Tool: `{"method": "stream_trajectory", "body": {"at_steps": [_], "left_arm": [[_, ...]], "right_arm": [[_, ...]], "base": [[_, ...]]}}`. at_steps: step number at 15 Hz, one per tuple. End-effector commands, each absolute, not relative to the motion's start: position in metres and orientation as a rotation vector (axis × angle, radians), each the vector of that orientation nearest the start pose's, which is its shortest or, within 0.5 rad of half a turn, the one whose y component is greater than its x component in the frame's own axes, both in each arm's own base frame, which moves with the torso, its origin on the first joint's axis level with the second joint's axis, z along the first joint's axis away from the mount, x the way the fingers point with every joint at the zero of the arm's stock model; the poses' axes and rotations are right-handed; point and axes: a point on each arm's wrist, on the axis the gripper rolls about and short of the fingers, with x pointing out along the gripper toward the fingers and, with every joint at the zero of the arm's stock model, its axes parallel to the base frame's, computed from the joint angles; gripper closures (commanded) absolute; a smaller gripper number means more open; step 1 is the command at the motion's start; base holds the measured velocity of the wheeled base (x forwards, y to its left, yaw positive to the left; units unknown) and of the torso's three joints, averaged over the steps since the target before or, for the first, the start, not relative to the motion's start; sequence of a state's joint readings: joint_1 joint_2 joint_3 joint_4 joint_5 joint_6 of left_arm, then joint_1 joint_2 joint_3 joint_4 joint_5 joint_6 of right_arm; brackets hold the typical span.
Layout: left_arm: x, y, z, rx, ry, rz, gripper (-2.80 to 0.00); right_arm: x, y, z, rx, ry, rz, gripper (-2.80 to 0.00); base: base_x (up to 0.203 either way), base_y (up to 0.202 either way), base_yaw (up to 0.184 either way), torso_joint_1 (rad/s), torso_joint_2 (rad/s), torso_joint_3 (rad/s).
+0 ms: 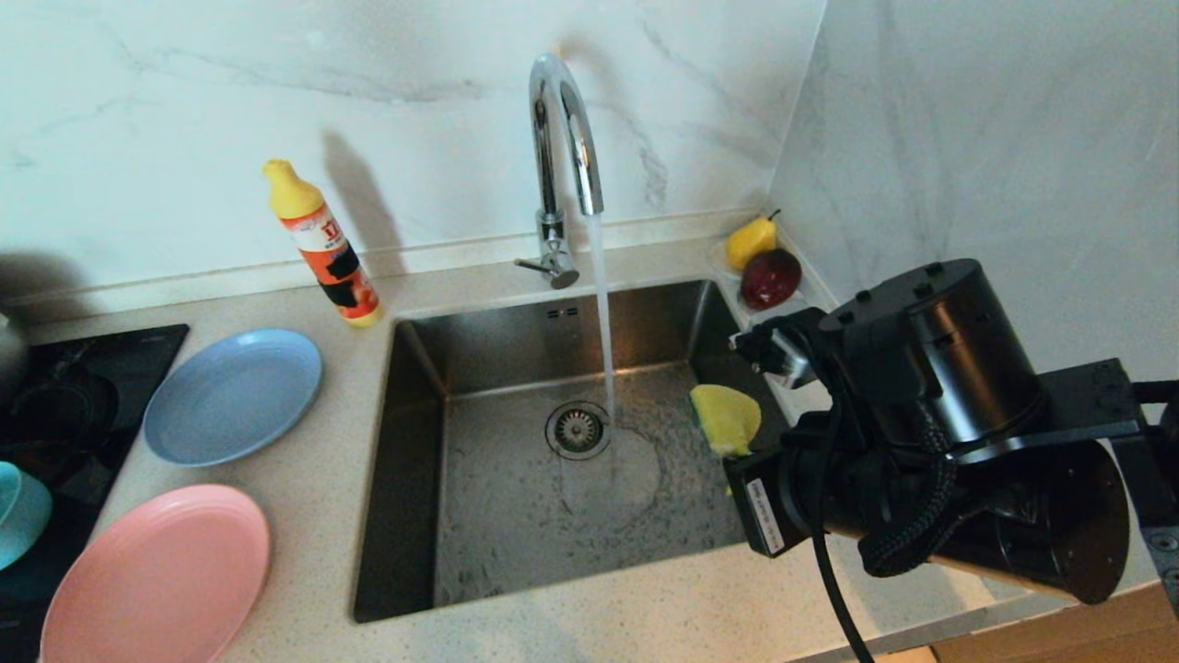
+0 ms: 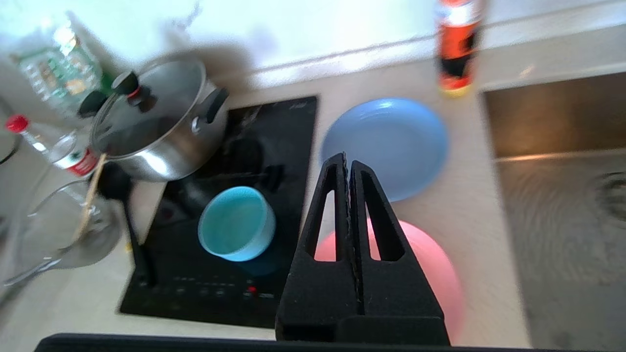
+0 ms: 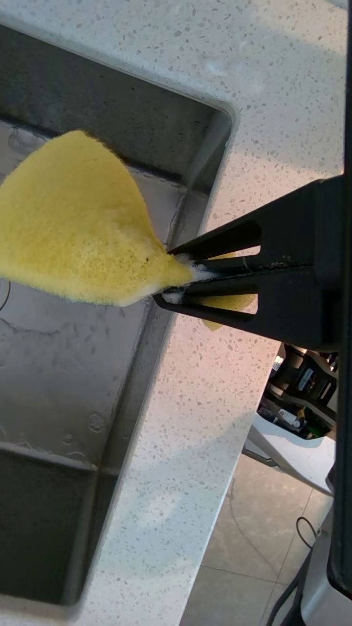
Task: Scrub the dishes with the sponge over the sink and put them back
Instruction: Pick up a bowl and the sponge
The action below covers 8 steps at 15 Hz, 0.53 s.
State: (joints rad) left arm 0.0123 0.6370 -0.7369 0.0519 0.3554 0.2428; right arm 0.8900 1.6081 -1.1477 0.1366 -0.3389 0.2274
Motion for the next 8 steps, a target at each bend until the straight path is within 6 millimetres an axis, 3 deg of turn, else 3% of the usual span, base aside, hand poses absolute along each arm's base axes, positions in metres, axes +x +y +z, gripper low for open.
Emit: {"method": "stream_trajectory", "body": {"at_steps": [1,4,6,8], "left_arm": [[0.103,0.011,0.288,0.262,0.188,0.4,0.0],[0.17,0.03,0.296,0.256,0.301,0.483,0.0],[0.203,0.066,0.296,0.203,0.351,0.553,0.0],[0.214,0.109,0.293,0.106,0.369,0.579,0.0]], "right_arm": [[0.187,0.217,0.233,-0.128,0.548,0.466,0.0],[0.187,0.217,0.237,-0.12,0.538,0.468,0.0],[0.188,0.219,0.234,-0.125,0.544,0.467,0.0],[0.189,0.22,0.233,-0.128,0.549,0.467,0.0]], "base": [[0.0,0.0,0.0,0.0,0.0,0.0],[0.0,0.0,0.0,0.0,0.0,0.0],[0.0,0.0,0.0,0.0,0.0,0.0],[0.0,0.0,0.0,0.0,0.0,0.0]]}}
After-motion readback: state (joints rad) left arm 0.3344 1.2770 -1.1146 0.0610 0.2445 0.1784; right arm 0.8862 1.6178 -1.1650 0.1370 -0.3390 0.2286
